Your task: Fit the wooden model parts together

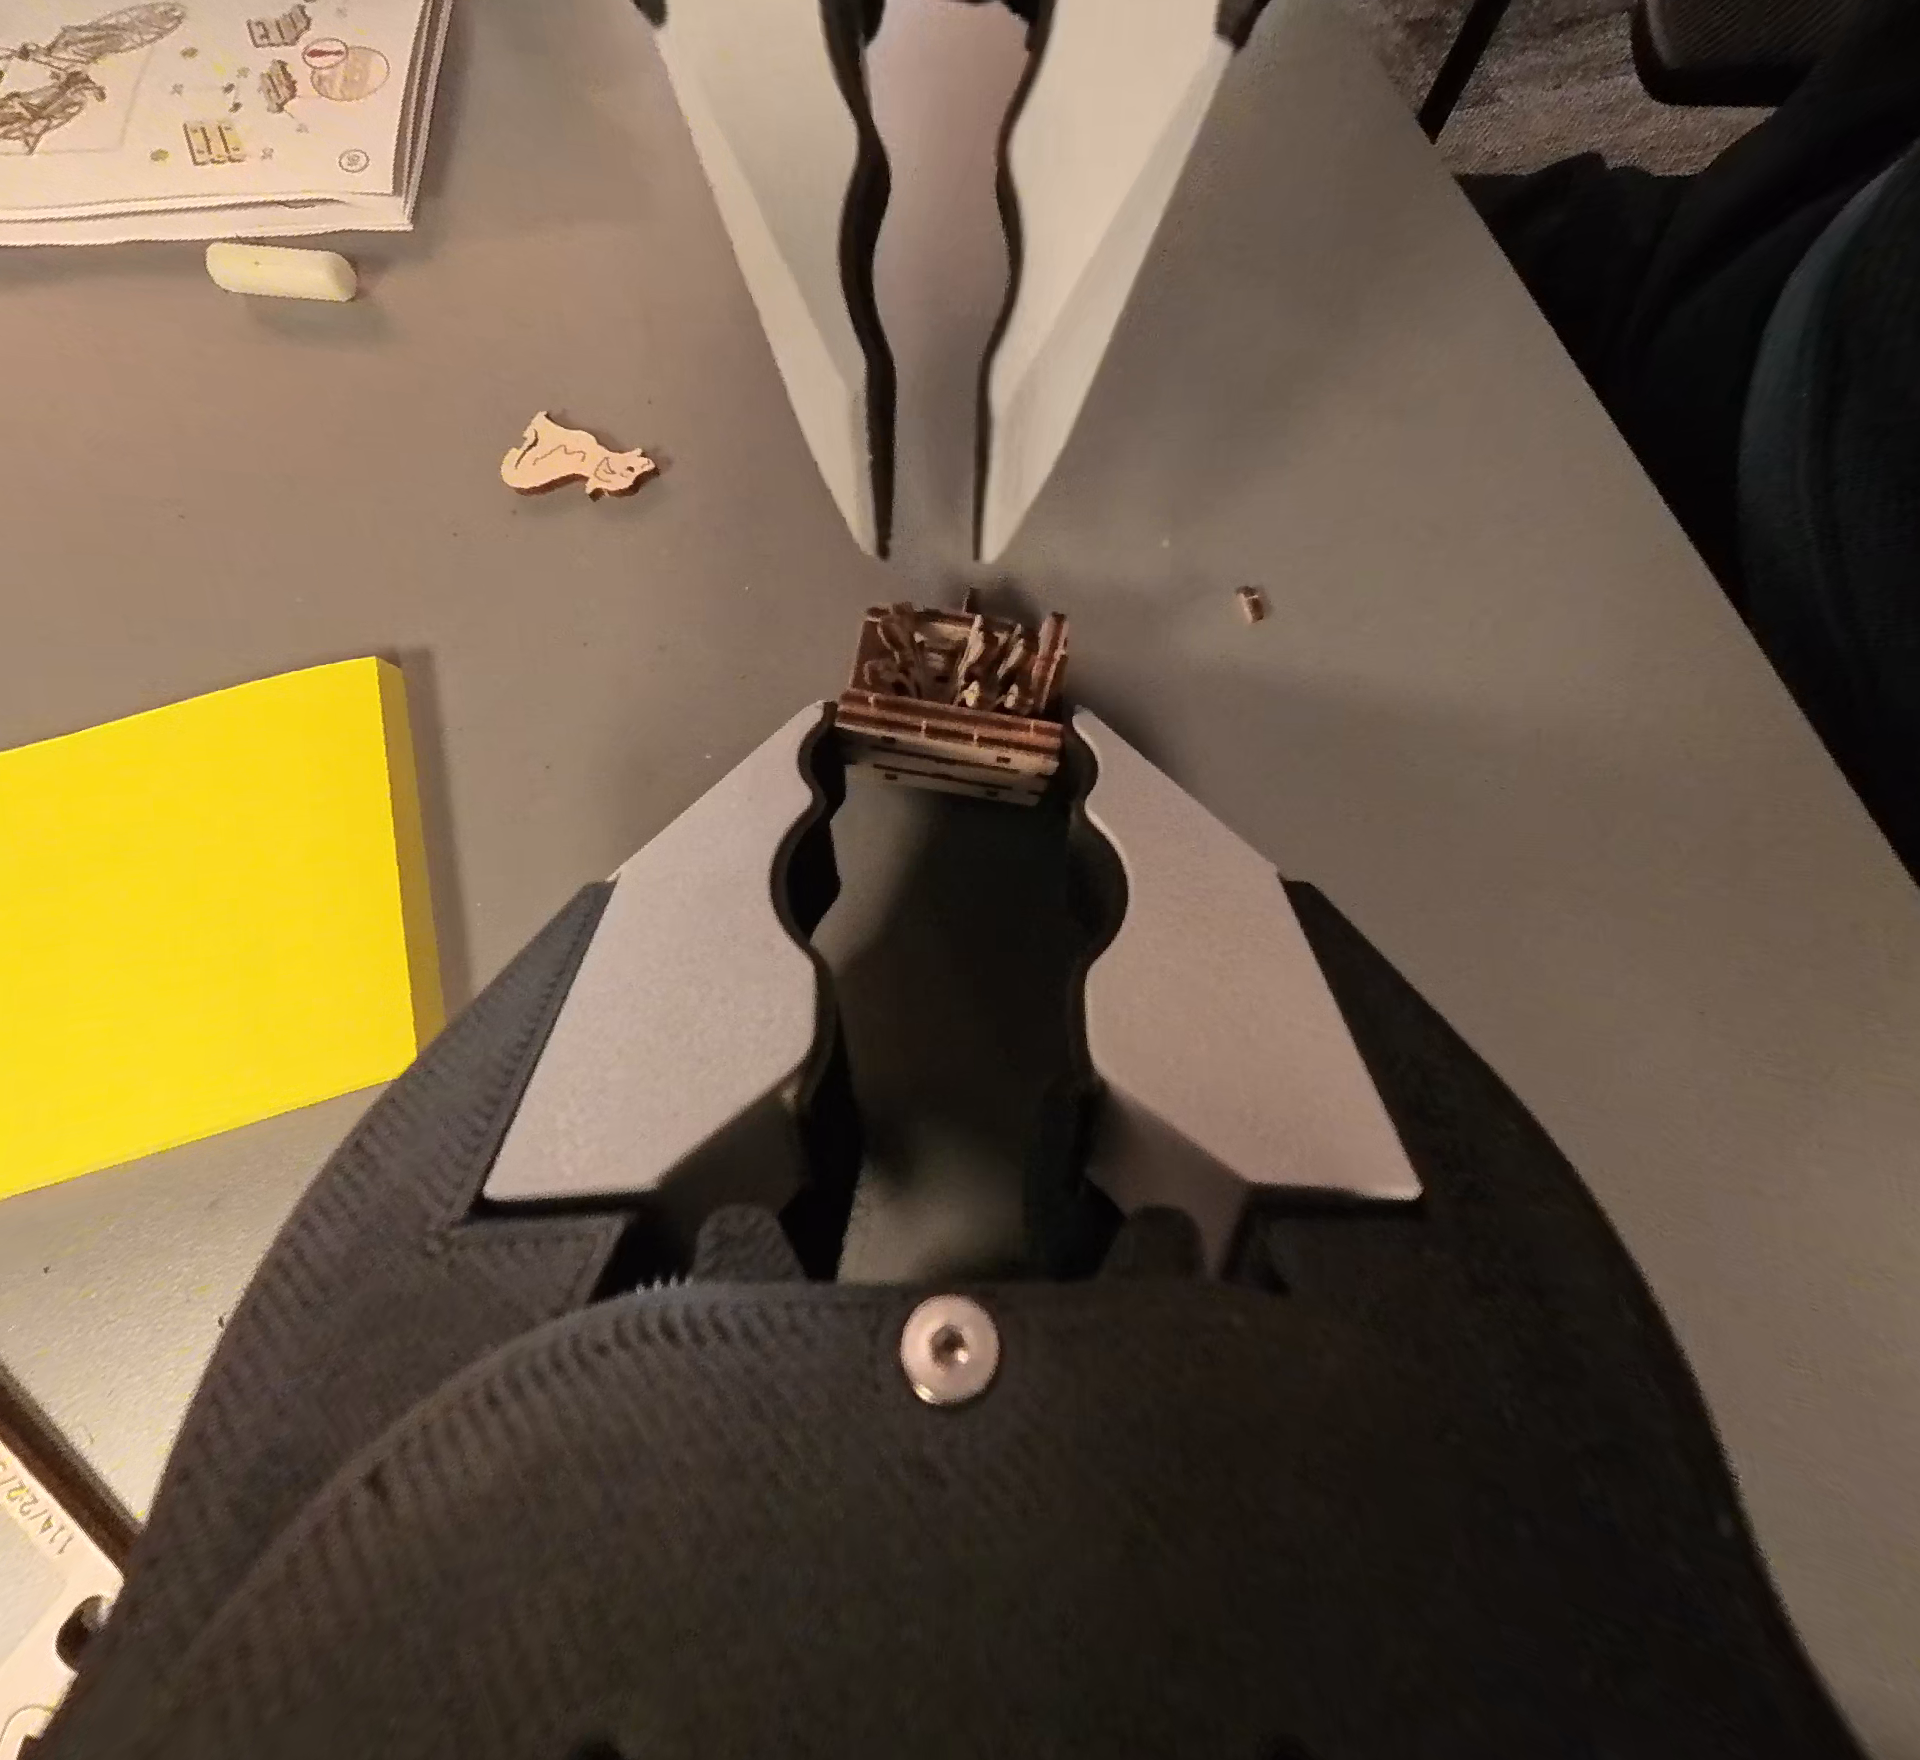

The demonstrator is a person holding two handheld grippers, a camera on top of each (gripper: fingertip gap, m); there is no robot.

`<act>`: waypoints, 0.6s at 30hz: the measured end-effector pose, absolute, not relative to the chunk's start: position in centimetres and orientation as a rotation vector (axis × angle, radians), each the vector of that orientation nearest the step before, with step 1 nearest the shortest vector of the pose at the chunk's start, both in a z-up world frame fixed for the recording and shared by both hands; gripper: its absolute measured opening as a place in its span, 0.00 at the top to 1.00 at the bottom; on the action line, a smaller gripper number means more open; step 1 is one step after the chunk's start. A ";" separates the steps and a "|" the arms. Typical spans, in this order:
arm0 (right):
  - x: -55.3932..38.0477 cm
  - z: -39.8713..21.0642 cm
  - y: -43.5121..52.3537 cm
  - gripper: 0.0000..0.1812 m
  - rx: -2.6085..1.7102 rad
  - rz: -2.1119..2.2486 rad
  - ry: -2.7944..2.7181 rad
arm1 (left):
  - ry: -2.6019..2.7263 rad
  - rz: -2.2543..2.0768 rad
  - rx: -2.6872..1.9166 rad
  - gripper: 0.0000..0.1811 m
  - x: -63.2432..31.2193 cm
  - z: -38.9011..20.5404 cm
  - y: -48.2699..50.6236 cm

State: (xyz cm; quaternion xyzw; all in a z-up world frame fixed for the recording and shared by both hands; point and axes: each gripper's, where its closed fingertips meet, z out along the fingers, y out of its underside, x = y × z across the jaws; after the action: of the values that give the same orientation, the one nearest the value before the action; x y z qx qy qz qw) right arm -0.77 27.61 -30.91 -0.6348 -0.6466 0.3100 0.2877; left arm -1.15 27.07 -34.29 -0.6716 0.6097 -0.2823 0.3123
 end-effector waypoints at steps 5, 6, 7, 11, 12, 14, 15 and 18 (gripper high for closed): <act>-1.2 -31.4 28.0 0.96 -1.708 0.825 -1.720 | 1.609 -0.742 -1.770 0.78 -1.2 -34.3 27.1; -1.3 -31.5 28.0 0.96 -1.710 0.817 -1.727 | 1.609 -0.743 -1.771 0.78 -1.2 -34.3 27.1; -1.4 -31.7 28.0 0.96 -1.709 0.812 -1.735 | 1.609 -0.743 -1.771 0.78 -1.2 -34.3 27.1; -1.6 -31.8 27.7 1.00 -1.696 0.818 -1.757 | 1.608 -0.743 -1.772 0.78 -1.2 -34.3 27.1; -1.6 -31.7 27.7 1.00 -1.690 0.818 -1.760 | 1.608 -0.744 -1.772 0.78 -1.2 -34.3 27.1; -1.7 -31.7 27.6 1.00 -1.681 0.813 -1.764 | 1.608 -0.744 -1.772 0.78 -1.2 -34.3 27.1; -1.7 -31.7 27.6 1.00 -1.676 0.807 -1.769 | 1.608 -0.743 -1.772 0.78 -1.2 -34.3 27.1; -1.7 -31.7 27.7 1.00 -1.650 0.756 -1.794 | 1.607 -0.745 -1.773 0.78 -1.2 -34.3 27.1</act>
State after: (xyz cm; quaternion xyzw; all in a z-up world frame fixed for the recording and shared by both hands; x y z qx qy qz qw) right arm -1.72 27.65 -31.72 -0.6187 -0.6727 0.2834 0.2903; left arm -1.17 27.08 -34.29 -0.6721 0.6092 -0.2822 0.3122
